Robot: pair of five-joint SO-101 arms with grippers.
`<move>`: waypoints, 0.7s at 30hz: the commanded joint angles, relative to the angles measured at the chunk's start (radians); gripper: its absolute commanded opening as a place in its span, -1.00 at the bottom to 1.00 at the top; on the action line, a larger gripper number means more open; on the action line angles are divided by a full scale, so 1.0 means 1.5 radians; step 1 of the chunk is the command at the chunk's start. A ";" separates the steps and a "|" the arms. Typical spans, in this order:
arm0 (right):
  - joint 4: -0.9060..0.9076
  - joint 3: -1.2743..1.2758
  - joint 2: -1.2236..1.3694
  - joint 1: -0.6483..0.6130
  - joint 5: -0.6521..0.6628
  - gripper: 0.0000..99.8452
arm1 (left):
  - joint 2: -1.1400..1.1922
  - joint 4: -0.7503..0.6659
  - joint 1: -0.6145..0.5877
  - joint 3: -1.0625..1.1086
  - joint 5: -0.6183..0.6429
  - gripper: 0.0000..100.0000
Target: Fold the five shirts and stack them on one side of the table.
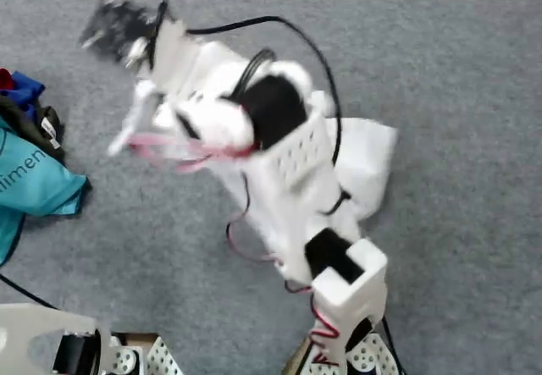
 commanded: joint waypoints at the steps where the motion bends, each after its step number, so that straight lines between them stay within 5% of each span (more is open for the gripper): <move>1: -0.049 -0.097 -0.049 -0.066 -0.007 -0.99 | -0.039 0.007 -0.002 -0.019 -0.001 -0.71; 10: -0.049 -0.145 -0.078 -0.052 -0.007 -0.99 | -0.035 0.007 0.081 -0.018 0.001 -0.71; 21: 0.025 0.018 -0.107 0.266 -0.001 -0.99 | -0.040 0.007 0.231 0.023 0.001 -0.71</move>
